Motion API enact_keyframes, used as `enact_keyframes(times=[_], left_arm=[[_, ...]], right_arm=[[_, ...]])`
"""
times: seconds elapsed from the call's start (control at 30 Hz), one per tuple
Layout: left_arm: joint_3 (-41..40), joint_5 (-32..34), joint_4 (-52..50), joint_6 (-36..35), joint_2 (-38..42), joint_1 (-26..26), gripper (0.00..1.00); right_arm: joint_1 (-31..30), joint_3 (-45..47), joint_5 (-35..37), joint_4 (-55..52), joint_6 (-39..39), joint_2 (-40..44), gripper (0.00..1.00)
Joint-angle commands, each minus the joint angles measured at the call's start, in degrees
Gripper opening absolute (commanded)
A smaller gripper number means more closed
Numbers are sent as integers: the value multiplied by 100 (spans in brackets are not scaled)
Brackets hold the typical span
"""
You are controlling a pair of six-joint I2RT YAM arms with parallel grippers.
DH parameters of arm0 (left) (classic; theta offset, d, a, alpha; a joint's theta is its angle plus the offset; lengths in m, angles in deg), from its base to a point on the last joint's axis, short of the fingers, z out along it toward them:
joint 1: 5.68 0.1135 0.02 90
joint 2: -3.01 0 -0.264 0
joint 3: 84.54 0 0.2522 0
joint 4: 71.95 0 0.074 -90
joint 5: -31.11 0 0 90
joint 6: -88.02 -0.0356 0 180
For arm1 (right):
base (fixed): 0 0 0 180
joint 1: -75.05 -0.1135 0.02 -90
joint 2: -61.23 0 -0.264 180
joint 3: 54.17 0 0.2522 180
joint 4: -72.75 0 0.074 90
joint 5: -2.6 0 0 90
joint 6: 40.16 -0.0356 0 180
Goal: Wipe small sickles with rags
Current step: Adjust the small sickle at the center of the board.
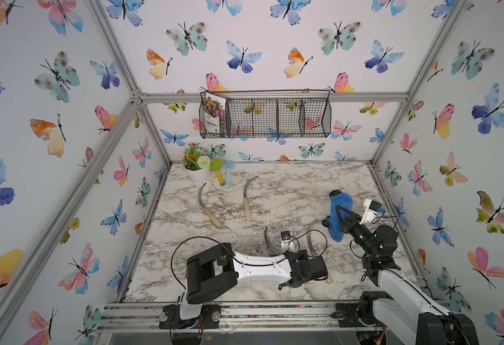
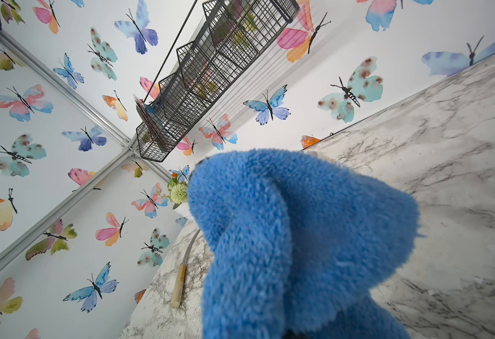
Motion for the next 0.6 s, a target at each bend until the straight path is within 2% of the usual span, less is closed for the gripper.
enact_keyframes(times=[0.0, 0.17, 0.4, 0.57], left_arm=[[-770, -89, 797, 601, 496, 63, 91], [-906, -300, 928, 654, 669, 57, 91], [-669, -977, 1391, 368, 312, 54, 92], [-420, -1521, 1421, 311, 8, 47, 90]], right_arm=[[11, 50, -39, 31, 45, 107, 2], [10, 20, -21, 19, 48, 55, 3], [10, -21, -38, 44, 61, -43, 2], [10, 2, -48, 36, 60, -8, 2]])
